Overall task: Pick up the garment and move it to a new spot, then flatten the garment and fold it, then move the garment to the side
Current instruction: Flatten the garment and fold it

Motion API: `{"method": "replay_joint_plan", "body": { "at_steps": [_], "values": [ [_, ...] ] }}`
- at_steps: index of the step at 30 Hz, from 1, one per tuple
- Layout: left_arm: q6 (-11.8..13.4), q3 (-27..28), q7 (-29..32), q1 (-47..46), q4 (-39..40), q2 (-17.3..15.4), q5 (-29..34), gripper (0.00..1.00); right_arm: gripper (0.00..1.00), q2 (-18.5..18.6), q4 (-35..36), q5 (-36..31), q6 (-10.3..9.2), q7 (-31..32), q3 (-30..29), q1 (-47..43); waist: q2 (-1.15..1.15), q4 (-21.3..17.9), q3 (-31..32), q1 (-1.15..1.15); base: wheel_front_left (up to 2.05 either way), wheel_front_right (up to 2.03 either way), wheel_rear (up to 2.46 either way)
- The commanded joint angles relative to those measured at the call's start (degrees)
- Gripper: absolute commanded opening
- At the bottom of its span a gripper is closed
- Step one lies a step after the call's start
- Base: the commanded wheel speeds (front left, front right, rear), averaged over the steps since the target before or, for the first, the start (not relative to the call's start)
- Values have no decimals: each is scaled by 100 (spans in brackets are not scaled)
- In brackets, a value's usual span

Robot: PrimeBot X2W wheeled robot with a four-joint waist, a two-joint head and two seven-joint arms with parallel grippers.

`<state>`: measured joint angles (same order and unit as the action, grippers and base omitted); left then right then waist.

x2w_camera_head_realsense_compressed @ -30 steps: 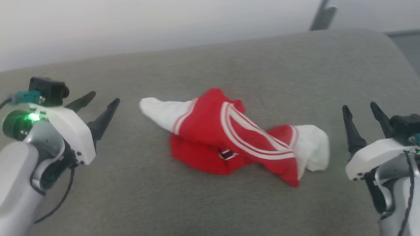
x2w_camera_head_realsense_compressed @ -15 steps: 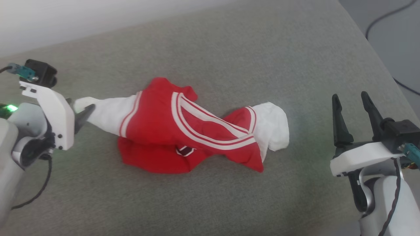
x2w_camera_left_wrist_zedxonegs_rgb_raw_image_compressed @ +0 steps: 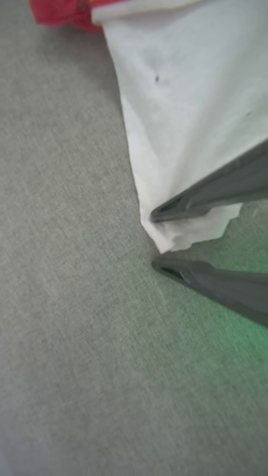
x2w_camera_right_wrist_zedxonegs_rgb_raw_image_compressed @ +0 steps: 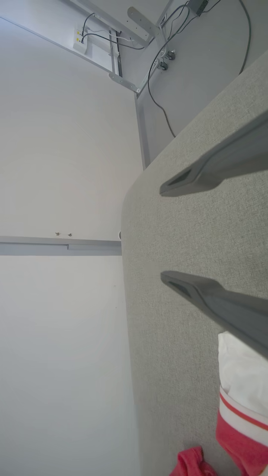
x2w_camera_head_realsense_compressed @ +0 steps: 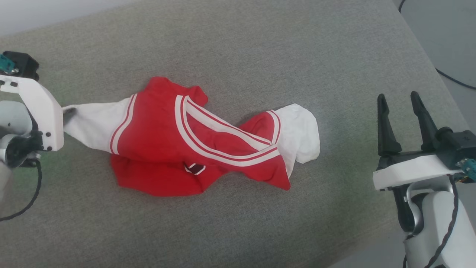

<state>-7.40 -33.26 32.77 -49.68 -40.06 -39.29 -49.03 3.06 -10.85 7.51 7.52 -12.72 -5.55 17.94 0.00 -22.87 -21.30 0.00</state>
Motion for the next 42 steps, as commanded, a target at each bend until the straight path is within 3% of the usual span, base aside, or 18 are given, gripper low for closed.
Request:
{"method": "replay_joint_plan", "body": {
  "at_steps": [1,7,14,23,32,38,40,42],
  "values": [
    [11,-207,149,270,-259,190,3,0,100,-23,40,-16,-7,-71,-16,77,0,30,2,0,0,0,0],
    [10,-207,56,48,-360,218,21,0,100,-20,68,-124,-6,-157,-195,10,0,292,128,0,0,0,0],
    [212,-62,-76,130,-185,184,-102,0,100,-17,43,-280,-7,-130,-431,-139,0,789,508,0,0,0,0],
    [643,165,-69,951,558,-106,-417,0,100,-17,156,-495,-6,93,-637,-389,0,1421,1008,0,0,0,0],
    [1127,471,-152,2208,1127,-505,-885,0,100,-18,244,-515,-6,278,-606,-555,0,1648,1267,0,0,0,0],
    [1172,572,-267,2761,1210,-478,-1130,0,100,-18,252,-433,-6,339,-540,-605,0,1697,1304,0,0,0,0],
    [1135,607,-331,2811,1166,-446,-1177,49,100,-18,252,-420,-6,348,-521,-610,0,1712,1299,0,0,0,0],
    [1104,607,-350,2819,1101,-413,-1215,91,100,-17,255,-413,-7,344,-510,-594,0,1724,1295,0,0,0,0]
  ]
}}
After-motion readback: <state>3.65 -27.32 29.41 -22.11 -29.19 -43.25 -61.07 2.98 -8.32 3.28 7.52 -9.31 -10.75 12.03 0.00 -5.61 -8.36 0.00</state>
